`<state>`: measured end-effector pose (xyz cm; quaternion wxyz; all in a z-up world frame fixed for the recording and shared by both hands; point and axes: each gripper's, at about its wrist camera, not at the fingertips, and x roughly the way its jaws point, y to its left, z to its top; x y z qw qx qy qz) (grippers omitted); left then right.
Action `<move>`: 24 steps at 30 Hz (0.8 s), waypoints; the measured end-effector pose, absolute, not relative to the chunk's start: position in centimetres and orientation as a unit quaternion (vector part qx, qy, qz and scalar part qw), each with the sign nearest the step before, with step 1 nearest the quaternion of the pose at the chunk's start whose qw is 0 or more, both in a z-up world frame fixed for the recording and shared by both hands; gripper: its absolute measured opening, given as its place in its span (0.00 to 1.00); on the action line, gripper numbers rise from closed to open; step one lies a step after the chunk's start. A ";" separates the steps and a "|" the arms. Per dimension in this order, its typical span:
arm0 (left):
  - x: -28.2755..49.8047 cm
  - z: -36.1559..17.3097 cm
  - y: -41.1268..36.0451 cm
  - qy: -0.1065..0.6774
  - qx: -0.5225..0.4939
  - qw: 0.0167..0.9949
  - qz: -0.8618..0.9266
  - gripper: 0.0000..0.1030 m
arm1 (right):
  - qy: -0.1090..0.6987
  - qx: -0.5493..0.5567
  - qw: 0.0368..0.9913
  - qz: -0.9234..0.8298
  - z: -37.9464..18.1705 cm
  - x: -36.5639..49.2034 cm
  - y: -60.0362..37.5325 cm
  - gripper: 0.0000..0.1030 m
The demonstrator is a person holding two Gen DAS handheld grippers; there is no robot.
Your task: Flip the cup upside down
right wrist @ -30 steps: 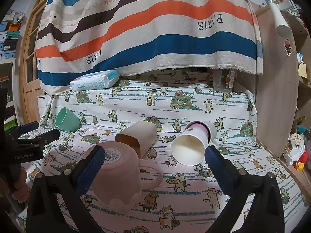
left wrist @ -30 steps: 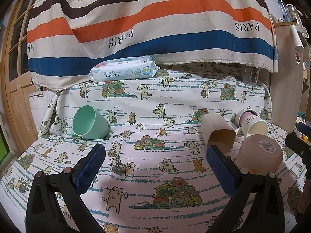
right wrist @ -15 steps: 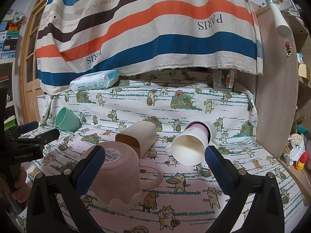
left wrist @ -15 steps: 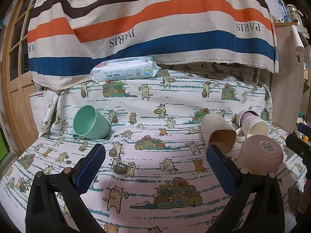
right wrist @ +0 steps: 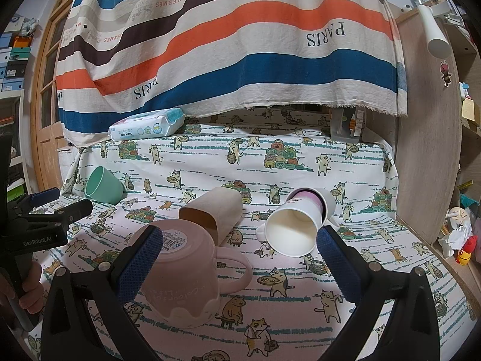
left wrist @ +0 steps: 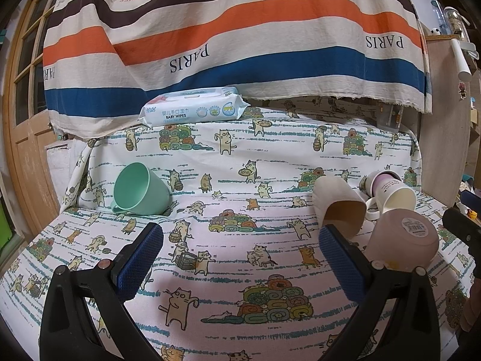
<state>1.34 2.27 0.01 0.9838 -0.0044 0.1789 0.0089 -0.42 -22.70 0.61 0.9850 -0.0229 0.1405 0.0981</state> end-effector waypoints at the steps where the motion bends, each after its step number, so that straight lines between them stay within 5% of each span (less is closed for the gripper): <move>1: 1.3 0.0 2.3 0.179 -0.004 0.984 0.009 1.00 | 0.141 -0.023 0.985 0.098 0.6 -0.4 -22.7 1.00; 24: 1.4 0.1 2.5 0.178 -0.005 0.984 0.011 1.00 | 0.141 -0.025 0.984 0.105 0.6 -0.6 -22.3 1.00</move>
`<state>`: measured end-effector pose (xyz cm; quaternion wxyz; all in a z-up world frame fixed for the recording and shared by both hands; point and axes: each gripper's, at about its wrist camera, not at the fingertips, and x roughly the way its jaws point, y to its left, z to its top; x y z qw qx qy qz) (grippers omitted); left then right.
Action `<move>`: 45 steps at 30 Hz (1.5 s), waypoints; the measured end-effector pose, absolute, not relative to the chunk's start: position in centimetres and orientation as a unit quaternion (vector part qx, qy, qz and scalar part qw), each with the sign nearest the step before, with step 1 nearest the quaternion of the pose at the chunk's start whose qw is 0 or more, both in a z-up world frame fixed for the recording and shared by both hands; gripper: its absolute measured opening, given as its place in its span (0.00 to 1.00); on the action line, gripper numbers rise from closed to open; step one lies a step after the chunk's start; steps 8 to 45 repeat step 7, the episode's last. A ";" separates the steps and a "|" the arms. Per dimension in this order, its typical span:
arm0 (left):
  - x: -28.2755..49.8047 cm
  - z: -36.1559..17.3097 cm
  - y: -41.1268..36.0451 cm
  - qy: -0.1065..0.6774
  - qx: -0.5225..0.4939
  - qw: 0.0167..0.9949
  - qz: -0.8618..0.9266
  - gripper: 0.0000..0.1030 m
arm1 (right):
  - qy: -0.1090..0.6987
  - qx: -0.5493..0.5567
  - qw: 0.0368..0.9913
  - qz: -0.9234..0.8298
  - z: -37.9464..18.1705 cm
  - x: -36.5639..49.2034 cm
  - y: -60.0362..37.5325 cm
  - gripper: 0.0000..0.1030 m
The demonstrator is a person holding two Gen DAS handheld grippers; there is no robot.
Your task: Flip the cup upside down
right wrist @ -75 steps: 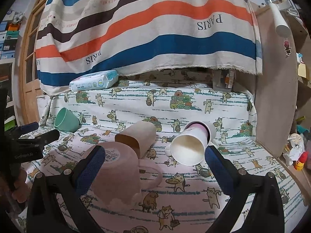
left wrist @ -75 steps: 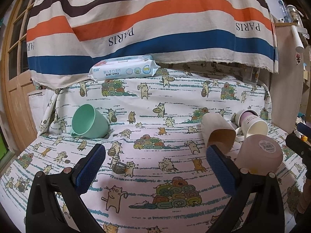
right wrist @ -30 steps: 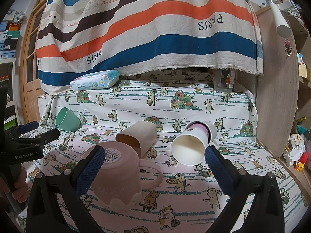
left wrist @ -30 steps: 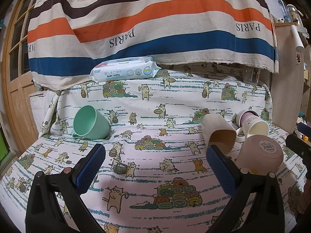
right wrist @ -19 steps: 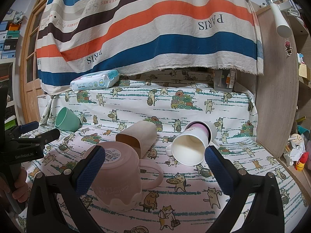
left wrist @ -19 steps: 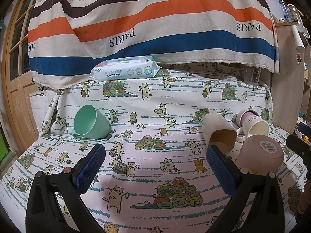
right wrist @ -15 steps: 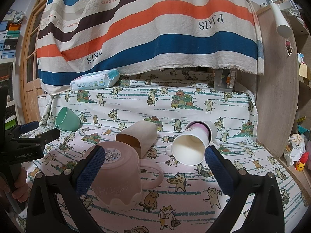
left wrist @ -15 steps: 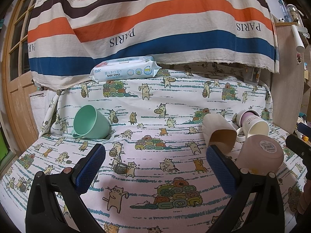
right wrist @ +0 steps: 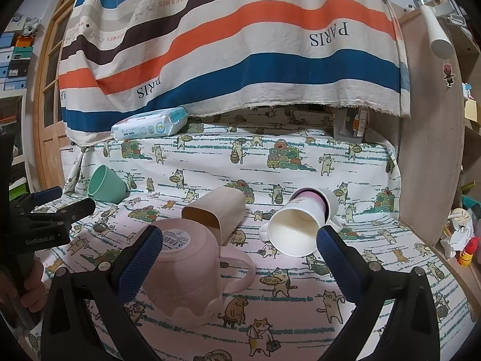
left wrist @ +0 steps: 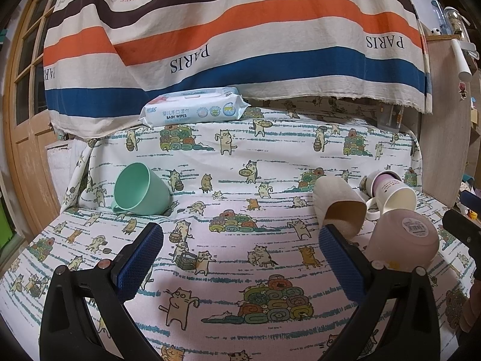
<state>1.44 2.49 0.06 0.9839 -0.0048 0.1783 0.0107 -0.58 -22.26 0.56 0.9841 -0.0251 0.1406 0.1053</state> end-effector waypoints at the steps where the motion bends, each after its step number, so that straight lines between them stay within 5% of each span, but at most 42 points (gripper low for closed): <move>1: 1.5 0.1 2.5 0.179 -0.005 0.984 0.011 1.00 | 0.141 -0.025 0.984 0.105 0.6 -0.6 -22.3 1.00; 45: 1.5 0.1 2.5 0.179 -0.004 0.984 0.010 1.00 | 0.141 -0.025 0.984 0.105 0.6 -0.6 -22.3 1.00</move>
